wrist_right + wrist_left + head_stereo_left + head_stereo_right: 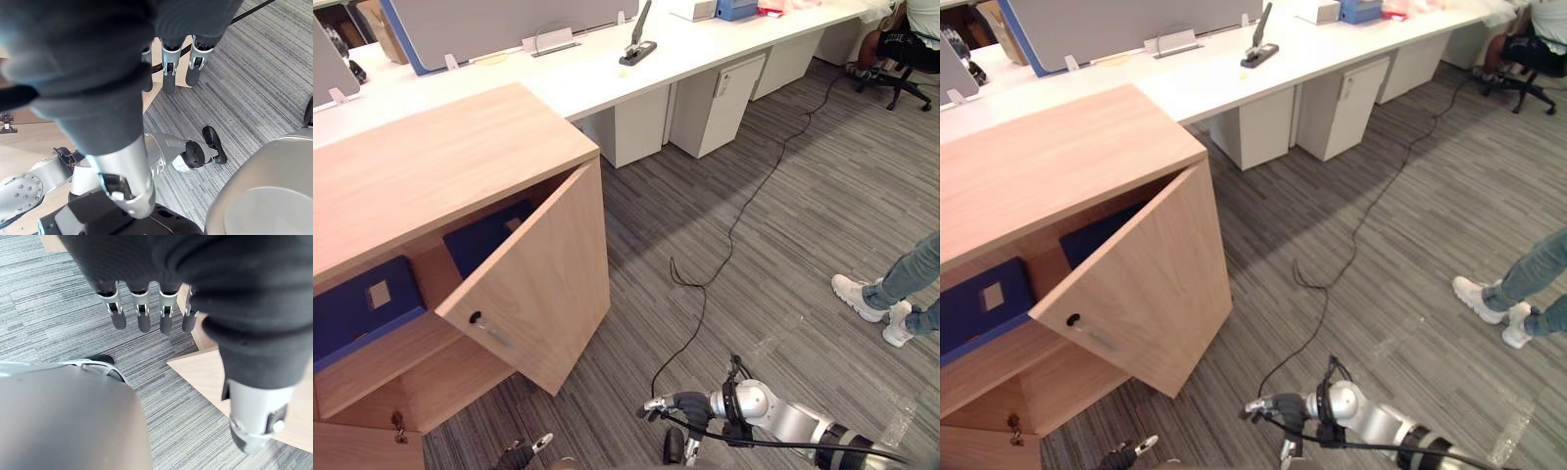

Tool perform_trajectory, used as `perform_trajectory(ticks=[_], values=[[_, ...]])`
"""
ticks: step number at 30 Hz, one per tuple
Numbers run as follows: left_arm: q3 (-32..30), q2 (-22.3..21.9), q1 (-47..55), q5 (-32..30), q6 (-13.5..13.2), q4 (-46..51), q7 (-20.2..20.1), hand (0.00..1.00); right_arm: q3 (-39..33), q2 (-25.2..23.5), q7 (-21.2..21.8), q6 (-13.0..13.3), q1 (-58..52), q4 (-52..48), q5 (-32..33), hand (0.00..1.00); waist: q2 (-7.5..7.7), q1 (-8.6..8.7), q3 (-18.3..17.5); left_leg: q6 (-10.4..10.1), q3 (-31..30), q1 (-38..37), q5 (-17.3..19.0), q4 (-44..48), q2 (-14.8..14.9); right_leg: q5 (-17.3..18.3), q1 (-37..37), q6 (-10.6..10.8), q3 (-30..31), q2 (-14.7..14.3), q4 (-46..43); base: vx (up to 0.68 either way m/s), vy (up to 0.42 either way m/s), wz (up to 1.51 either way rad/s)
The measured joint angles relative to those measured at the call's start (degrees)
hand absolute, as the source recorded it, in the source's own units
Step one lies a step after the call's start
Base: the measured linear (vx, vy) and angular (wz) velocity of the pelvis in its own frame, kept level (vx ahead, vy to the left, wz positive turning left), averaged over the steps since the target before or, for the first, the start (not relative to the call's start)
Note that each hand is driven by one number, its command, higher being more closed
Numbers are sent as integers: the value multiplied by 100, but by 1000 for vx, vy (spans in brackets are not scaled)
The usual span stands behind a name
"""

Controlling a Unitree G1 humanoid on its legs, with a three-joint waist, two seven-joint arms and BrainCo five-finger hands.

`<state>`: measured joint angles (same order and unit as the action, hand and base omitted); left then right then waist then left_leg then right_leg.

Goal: Walk over to the cabinet, pick up the folder, carry it to the office cabinet, place the folder inside the office cabinet, then close the office cabinet door

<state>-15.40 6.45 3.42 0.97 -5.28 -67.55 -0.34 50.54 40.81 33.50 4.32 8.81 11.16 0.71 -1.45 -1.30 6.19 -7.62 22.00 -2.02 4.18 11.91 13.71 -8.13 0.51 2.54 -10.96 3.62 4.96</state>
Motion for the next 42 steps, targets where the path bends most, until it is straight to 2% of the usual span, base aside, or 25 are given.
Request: perform_trajectory(ticks=[3, 9, 11, 12, 13, 15, 17, 18, 20, 22, 23, 26, 29, 33, 35, 38, 40, 42], values=[[95, 18, 4, 97, 3, 1, -4, 0, -455, -255, -159, 6, -90, 254, -250, 0, -12, -1, 0, -7, -73, 103, -22, 124, 9, 24, -2, -4, -48, 19, 1, -2, 14, 8], [338, 37, 1, 189, -7, 77, 86, 0, -1458, -1684, -1156, -9, -99, 2449, -830, 0, -29, -150, 38, -8, -488, 380, -34, 595, -5, 67, -118, 0, -312, 105, 0, -35, 27, 24], [366, -4, 12, 269, -17, 72, 161, 0, -2191, -2243, -1739, -69, -142, 3334, -1094, 0, -79, -151, 113, -5, -732, 404, -32, 571, -89, 81, -235, 28, -534, 168, 4, -70, 76, 53], [365, -24, 38, 293, -17, 73, 190, 0, -2422, -2336, -1888, -79, -174, 3479, -1090, 0, -100, -150, 102, 4, -745, 377, -22, 444, -114, 85, -231, 37, -585, 182, 18, -77, 102, 47], [328, -56, 88, 311, -17, 73, 236, 0, -3010, -2523, -2175, -94, -244, 3718, -1028, 0, -117, -162, 108, 69, -769, 262, 42, 83, -202, 77, -225, 79, -637, 214, 26, -63, 95, 32], [278, -66, 153, 327, -10, 68, 275, 0, -3689, -2690, -2473, -119, -298, 3899, -882, 0, -84, -168, 119, 146, -886, 188, -42, -229, -389, 111, -225, 130, -638, 302, 26, -76, 116, 23], [224, -102, 299, 333, 4, 55, 357, 0, -5335, -2881, -3243, -122, -411, 4152, -455, 0, -69, -114, 91, 202, -1042, 86, -198, -747, -697, 114, -135, 136, -647, 503, 26, -18, 95, 28], [165, -131, 335, 335, 8, 54, 440, 0, -5958, -2919, -3771, -119, -413, 4339, -14, 0, -79, -110, 62, 230, -1065, 53, -267, -946, -775, 115, -98, 138, -645, 554, 26, 24, 69, 18], [81, -152, 385, 335, 10, 50, 540, 0, -6651, -2947, -4277, -78, -431, 4673, 504, 0, -62, -100, -5, 245, -1131, -34, -403, -1195, -846, 82, -68, 197, -628, 578, 25, 67, 40, 4], [16, -166, 412, 333, 15, 44, 621, 0, -7190, -3016, -4631, -34, -546, 5165, 1199, 0, -58, -104, -112, 266, -1259, -108, -471, -1279, -868, 71, -96, 219, -627, 560, 24, 120, 18, 0], [-16, -174, 414, 332, 17, 37, 631, 0, -7290, -3056, -4680, -23, -602, 5296, 1349, 0, -48, -104, -135, 262, -1296, -112, -492, -1278, -868, 62, -113, 243, -631, 555, 24, 164, 13, 4], [-191, -216, 370, 331, 24, -42, 699, 0, -7963, -3424, -4726, -14, -893, 5964, 2584, 0, -26, -51, -392, 231, -1446, -120, -511, -1285, -883, 41, -168, 279, -767, 568, -8, 197, 26, 19], [-308, -269, 194, 331, 16, 5, 753, 0, -8104, -3883, -4711, -5, -919, 6153, 3670, 0, -24, 30, -411, 234, -1650, -123, -509, -1292, -951, 50, -283, 289, -975, 634, -10, 121, 48, 32], [-248, -279, 155, 372, -25, 61, 773, 0, -7824, -3956, -4717, 82, -817, 6158, 4814, 0, 73, 28, -402, 349, -1920, -272, -485, -1282, -1122, 136, -563, 371, -1258, 828, -104, 55, 84, 38], [-71, -237, 158, 412, -39, 63, 800, 0, -7154, -3943, -4741, 198, -632, 6158, 5229, 0, 124, 14, -373, 448, -2050, -314, -507, -1258, -1266, 375, -528, 459, -1372, 1077, -586, 4, 89, 33], [193, -155, 153, 447, -53, 67, 825, 0, -6120, -3968, -4693, 225, -400, 6161, 5584, 0, 195, -12, -379, 533, -2247, -322, -542, -1241, -1439, 625, -434, 520, -1496, 1369, -1130, -41, 77, 41], [342, -116, 134, 518, -66, 73, 825, 0, -5207, -4071, -4440, 218, -162, 6159, 5875, 0, 244, -78, -374, 608, -2463, -297, -598, -1242, -1568, 758, -423, 593, -1658, 1604, -1441, -58, 67, 57], [563, -58, 148, 530, -83, 130, 800, 0, -4295, -4187, -3974, 153, 39, 6156, 6357, 0, 282, -194, -377, 706, -2822, -194, -665, -1246, -1749, 944, -458, 619, -1743, 1768, -1630, -71, 47, 73]])
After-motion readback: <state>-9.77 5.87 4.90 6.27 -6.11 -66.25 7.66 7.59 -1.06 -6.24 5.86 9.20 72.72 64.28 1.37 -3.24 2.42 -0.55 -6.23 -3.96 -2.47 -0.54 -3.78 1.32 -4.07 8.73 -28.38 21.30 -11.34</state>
